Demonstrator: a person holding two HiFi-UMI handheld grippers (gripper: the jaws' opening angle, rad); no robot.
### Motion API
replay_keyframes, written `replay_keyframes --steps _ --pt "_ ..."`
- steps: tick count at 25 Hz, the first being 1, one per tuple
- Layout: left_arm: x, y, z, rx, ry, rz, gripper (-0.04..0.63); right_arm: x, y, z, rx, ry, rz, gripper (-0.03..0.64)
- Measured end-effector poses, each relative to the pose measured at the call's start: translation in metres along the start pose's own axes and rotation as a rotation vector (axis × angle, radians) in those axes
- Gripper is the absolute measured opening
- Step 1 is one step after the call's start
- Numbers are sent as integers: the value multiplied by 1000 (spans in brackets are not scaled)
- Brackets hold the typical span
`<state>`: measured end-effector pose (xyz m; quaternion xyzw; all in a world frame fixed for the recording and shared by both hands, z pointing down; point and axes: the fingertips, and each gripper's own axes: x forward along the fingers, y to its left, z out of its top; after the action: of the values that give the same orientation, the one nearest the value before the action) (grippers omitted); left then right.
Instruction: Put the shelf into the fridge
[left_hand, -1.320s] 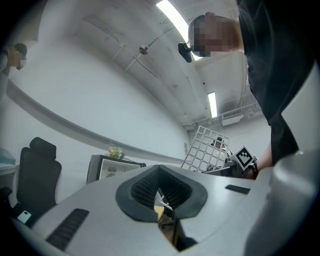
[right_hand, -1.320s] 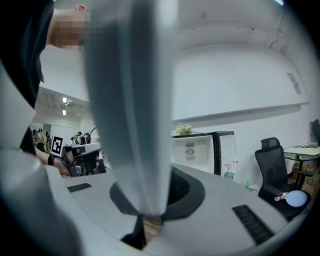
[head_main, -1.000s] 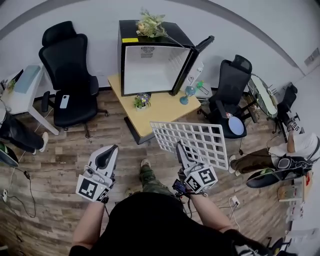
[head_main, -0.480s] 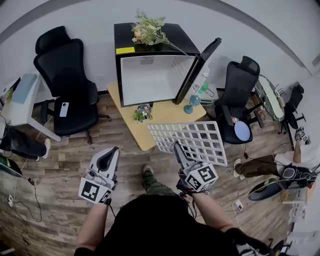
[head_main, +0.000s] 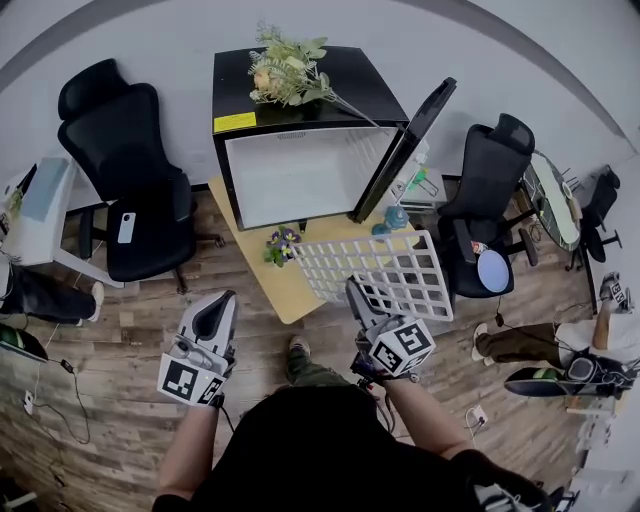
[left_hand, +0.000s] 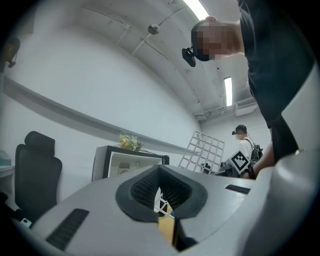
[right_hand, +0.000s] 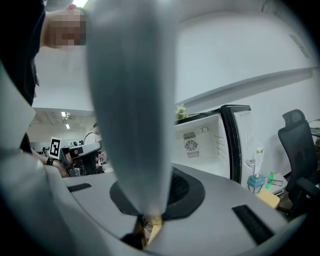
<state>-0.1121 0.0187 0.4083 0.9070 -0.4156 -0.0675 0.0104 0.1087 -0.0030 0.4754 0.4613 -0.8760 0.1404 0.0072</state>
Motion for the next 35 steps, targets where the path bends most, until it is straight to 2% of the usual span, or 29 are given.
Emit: replay_keyframes --steps 12,21,24,29,35 --pt "72 24 -3 14 5 34 17 50 -51 4 50 18 66 41" --pt "107 16 -13 25 35 29 17 71 -75 3 121 -3 113 41" --pt "109 19 -12 32 42 36 17 78 -80 4 181 -15 121 40" --pt "108 27 -9 42 42 42 17 90 -85 4 343 -45 111 41" --pt "111 40 -11 38 43 11 17 110 -84 7 525 -103 101 41"
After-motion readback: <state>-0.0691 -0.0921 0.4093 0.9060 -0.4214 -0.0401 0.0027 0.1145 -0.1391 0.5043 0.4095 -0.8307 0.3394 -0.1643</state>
